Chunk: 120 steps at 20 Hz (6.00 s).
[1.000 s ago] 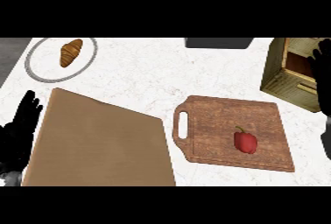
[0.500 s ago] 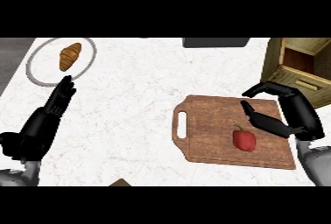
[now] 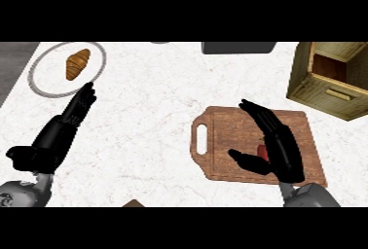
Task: Pick the bell pepper from the cutting board and place it in the basket
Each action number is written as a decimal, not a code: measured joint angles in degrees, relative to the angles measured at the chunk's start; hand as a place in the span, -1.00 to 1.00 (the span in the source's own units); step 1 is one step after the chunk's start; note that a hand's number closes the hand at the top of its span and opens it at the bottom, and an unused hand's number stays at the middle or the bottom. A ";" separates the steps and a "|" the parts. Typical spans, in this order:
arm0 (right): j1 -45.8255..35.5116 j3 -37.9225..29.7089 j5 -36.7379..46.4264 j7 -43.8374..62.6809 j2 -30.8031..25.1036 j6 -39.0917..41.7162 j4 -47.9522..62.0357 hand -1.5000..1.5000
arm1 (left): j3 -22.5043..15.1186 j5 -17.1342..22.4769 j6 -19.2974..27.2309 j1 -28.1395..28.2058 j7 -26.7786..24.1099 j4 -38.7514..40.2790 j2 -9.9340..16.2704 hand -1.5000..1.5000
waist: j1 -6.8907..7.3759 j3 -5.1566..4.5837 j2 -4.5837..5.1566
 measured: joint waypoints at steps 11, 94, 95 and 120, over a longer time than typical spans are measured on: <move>-2.56 2.01 22.16 32.33 -8.93 21.94 -11.21 -1.00 | 0.90 0.16 -0.49 -0.54 0.65 1.21 0.02 0.00 | -1.60 -0.43 -0.87; 9.18 -13.38 38.93 25.04 9.15 38.17 -5.17 -1.00 | 15.23 -14.32 -17.87 -0.91 3.29 1.56 -13.61 0.00 | 1.30 0.51 0.36; 8.50 -13.62 38.86 24.97 9.53 38.45 -4.37 -1.00 | 15.08 -14.54 -17.92 -0.73 3.03 1.50 -13.76 0.00 | 1.31 0.53 0.36; -3.09 -15.87 36.34 20.89 13.41 48.64 2.46 1.00 | 15.16 -14.48 -18.07 -1.43 2.17 2.33 -14.04 0.00 | 1.45 0.32 0.28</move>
